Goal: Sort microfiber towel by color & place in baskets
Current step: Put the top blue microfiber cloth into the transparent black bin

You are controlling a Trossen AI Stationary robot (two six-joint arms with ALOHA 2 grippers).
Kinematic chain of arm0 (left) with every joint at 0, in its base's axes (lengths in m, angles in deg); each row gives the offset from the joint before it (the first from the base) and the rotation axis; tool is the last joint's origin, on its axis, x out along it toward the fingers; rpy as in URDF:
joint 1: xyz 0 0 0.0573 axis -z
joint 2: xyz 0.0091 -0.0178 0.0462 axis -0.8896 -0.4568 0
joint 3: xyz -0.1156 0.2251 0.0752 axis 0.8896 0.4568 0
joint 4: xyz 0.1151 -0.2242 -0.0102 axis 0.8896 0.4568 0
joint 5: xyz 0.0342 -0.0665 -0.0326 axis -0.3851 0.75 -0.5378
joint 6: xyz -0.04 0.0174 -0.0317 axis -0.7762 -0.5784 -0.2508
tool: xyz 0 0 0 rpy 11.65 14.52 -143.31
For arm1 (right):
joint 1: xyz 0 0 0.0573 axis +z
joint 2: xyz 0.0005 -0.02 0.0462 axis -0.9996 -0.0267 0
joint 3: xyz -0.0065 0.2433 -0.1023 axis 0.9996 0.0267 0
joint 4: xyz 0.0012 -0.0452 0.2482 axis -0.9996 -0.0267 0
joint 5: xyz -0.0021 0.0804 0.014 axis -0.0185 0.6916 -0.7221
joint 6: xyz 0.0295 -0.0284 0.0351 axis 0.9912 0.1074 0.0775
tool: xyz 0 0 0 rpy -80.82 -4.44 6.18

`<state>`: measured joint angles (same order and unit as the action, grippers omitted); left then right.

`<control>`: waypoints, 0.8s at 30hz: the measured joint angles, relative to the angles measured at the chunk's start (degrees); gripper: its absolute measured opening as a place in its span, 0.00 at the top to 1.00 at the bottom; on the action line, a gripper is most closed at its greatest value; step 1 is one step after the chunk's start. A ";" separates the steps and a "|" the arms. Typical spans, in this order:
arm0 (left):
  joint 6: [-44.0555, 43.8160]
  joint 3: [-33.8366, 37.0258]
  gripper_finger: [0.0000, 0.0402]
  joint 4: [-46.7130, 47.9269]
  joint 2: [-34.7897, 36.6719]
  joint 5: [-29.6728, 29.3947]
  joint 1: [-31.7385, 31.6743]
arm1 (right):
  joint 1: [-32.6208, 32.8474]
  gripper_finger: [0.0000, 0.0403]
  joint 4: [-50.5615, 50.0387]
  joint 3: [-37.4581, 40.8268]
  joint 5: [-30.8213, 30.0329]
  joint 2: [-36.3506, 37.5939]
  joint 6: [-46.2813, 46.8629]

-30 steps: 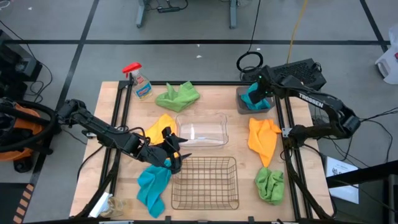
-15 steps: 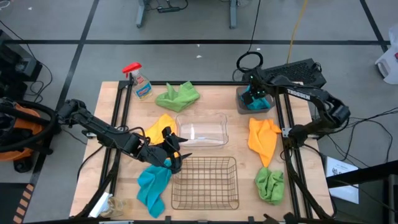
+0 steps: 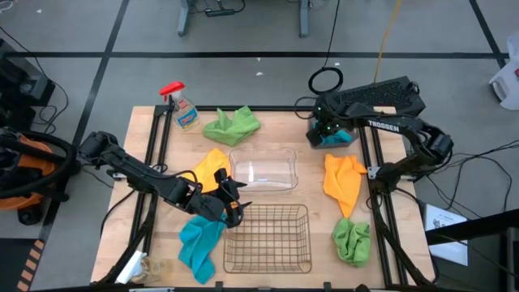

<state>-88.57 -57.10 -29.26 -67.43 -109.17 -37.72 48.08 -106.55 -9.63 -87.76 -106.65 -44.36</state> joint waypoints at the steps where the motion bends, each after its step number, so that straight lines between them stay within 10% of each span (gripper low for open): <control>1: 0.02 0.00 0.29 -0.28 0.00 -0.05 0.00 | 0.41 1.00 -0.19 0.00 0.02 0.01 0.12; 11: 0.42 0.00 0.29 -1.30 0.00 -0.06 0.00 | 3.48 1.00 -3.88 -0.02 -0.69 5.13 2.23; 17: 0.48 0.00 0.29 -1.62 0.00 -0.06 0.00 | 1.98 1.00 -4.17 -0.08 -14.70 11.35 3.58; 24: 0.42 0.00 0.29 -2.61 0.00 -0.06 0.00 | -2.51 1.00 -0.67 2.84 -11.04 6.32 3.24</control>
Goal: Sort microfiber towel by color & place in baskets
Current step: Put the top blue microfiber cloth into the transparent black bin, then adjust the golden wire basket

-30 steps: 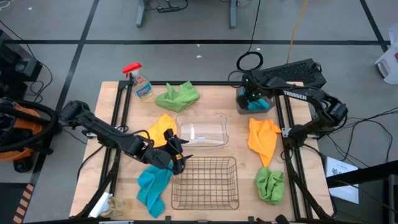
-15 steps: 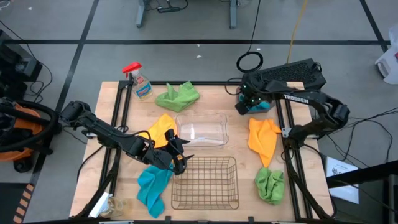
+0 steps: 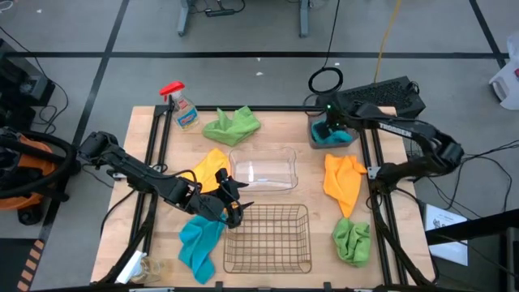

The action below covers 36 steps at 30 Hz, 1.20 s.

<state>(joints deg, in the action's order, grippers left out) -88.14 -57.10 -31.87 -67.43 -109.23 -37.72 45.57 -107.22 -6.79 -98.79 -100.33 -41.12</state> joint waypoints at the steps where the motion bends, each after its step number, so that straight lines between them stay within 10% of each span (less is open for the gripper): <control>1: -0.09 0.00 0.29 0.00 -0.01 0.00 0.09 | -0.12 1.00 1.65 0.81 0.79 -1.06 -0.23; 22: -1.99 0.00 0.29 0.02 0.00 0.02 3.20 | 0.51 1.00 13.51 4.48 11.08 -9.20 -0.04; 36: -12.67 0.00 0.29 11.21 0.00 0.00 5.88 | 5.95 1.00 0.96 4.46 10.29 12.95 4.46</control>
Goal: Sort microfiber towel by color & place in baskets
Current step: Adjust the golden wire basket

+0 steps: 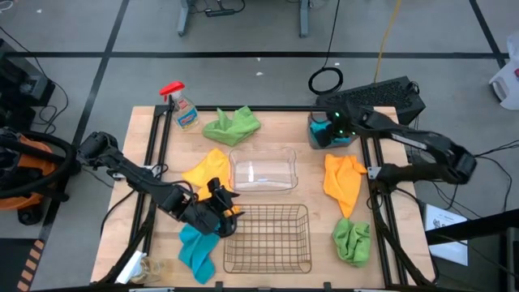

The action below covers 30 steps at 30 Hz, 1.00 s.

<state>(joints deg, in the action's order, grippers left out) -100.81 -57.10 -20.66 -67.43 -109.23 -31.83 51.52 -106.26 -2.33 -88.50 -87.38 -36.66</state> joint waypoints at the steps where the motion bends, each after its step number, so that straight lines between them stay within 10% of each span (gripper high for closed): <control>1: -2.06 0.00 0.29 2.18 0.00 0.08 0.26 | 1.78 1.00 -0.45 0.00 -0.02 2.05 0.67; 12: -22.30 -1.71 0.29 27.61 0.82 18.96 4.65 | 31.28 1.00 4.10 0.00 -12.57 14.79 8.83; 30: -20.78 -9.13 0.29 29.39 0.63 11.85 6.05 | 45.59 1.00 8.67 0.00 -15.32 9.40 10.52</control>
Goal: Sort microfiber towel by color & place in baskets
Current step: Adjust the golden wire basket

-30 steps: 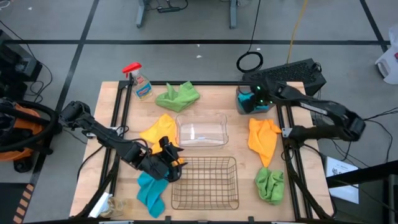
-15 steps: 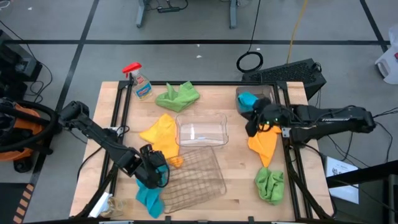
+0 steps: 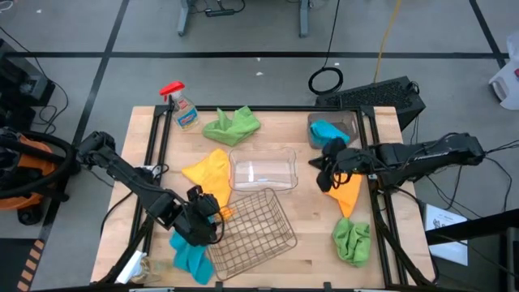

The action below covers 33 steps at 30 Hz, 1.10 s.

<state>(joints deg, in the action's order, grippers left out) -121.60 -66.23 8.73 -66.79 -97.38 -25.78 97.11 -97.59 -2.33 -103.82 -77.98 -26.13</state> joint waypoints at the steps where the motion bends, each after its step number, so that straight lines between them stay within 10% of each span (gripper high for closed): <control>1: -0.13 -0.93 0.29 0.70 0.00 0.00 0.46 | 1.43 1.00 1.81 0.00 1.11 -1.11 -0.48; 14: -15.57 -5.63 0.29 19.28 0.04 0.39 7.13 | 15.14 1.00 27.01 -0.10 7.19 -22.23 -10.02; 33: -20.12 0.57 0.29 18.63 -0.57 2.51 10.38 | 16.37 1.00 10.93 -12.44 6.12 -33.46 -7.97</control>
<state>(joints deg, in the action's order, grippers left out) -141.72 -65.66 27.37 -67.36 -94.87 -15.40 113.47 -86.66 -14.77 -97.70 -111.44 -34.10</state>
